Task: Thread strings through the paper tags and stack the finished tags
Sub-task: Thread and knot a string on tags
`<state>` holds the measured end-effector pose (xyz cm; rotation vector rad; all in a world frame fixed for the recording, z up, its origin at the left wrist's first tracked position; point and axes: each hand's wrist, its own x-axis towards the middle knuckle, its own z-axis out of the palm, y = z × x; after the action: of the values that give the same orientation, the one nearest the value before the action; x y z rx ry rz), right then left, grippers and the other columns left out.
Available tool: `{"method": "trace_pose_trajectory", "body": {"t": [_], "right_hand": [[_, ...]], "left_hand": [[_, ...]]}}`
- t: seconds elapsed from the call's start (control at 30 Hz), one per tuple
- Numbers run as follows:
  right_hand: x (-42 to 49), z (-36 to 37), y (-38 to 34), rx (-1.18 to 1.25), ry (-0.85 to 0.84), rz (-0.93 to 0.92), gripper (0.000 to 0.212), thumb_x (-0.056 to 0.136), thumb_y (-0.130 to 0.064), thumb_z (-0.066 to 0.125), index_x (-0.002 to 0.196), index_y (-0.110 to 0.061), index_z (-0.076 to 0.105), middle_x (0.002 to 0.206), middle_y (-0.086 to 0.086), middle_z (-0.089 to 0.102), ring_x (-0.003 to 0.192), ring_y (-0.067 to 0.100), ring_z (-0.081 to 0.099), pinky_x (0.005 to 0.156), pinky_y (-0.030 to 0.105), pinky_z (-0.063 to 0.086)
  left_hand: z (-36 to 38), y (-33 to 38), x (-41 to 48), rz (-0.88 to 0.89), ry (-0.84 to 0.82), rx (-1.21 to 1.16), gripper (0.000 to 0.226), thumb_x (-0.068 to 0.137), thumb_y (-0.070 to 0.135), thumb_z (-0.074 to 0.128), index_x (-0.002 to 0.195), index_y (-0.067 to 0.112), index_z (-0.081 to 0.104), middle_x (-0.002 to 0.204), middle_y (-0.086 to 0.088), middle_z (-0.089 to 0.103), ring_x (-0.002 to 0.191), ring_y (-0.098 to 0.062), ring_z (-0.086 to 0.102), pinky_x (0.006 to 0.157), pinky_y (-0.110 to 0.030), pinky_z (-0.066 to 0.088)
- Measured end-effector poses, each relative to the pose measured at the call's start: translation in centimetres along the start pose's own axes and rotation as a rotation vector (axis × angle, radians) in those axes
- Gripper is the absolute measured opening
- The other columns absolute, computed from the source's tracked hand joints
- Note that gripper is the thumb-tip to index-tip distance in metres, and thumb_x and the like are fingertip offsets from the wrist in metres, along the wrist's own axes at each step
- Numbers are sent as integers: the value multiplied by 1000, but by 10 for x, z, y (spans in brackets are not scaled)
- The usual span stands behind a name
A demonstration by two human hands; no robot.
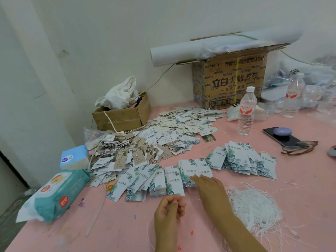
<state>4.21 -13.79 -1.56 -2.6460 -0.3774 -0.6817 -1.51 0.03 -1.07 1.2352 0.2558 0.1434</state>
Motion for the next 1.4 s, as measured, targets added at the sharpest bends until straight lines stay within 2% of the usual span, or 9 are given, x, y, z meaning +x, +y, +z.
{"method": "trace_pose_trajectory", "body": {"t": [0.1,0.23,0.53,0.73,0.87,1.03,1.1,1.2,1.4], "right_hand": [[4,-5,-4,79,-43,47,39,67,2,76,100,-18,73,78,-3,69,76,21,67,74,34,49],[0,-7,-5,160,98,-5,39,53,11,81,84,-12,74,66,-2,64,59,21,62,50,31,51],[-6,-22,-14,178,534,-290,15,88,-16,60,80,-10,71,82,-1,65,81,13,51,72,22,42],[-13,-1,-33,344,180,-487,12,78,-24,66,85,-22,57,94,-10,55,84,8,49,66,15,37],[-12,11,-33,341,90,-281,46,79,-35,68,122,-33,49,128,-16,49,119,1,44,97,19,37],[-10,28,-23,157,-124,-199,58,98,-40,36,152,-30,14,157,-20,-1,142,-2,-19,117,25,-13],[-10,26,-23,110,-130,-243,56,97,-33,44,150,-30,24,155,-15,23,146,4,-6,116,25,-16],[-11,16,-28,-32,-65,-248,52,71,-32,77,121,-27,65,122,-9,66,132,12,45,115,32,21],[-9,8,-30,0,37,-247,44,45,-35,93,85,-34,75,77,-17,72,98,10,69,84,33,55]], "left_hand": [[-1,0,0,2,0,15,26,96,-11,43,86,-5,65,61,-11,65,49,-10,56,49,-17,48],[-2,-2,2,10,-1,29,26,96,-12,42,85,-5,65,61,-12,65,50,-10,56,49,-17,48],[2,-5,9,-44,32,-125,29,99,20,46,103,1,68,84,-20,75,61,-19,70,53,-22,55],[-5,-9,0,-45,63,-36,72,79,61,59,127,7,59,125,-18,63,118,-35,58,104,-52,43],[-3,-9,5,78,88,-134,35,85,26,58,110,2,68,95,-20,74,90,-30,72,77,-38,58],[-3,-10,4,241,106,-38,24,98,14,49,104,14,71,94,-8,77,95,-8,71,80,-22,57],[-4,-7,2,243,149,-45,21,97,12,51,101,12,72,90,-8,77,89,-9,72,73,-19,58],[-5,-7,4,221,159,-73,18,96,9,54,97,9,72,85,-9,77,76,-13,74,62,-20,58],[-5,-12,5,205,199,-35,16,95,12,57,96,11,73,81,-9,77,75,-18,74,57,-18,55]]}}
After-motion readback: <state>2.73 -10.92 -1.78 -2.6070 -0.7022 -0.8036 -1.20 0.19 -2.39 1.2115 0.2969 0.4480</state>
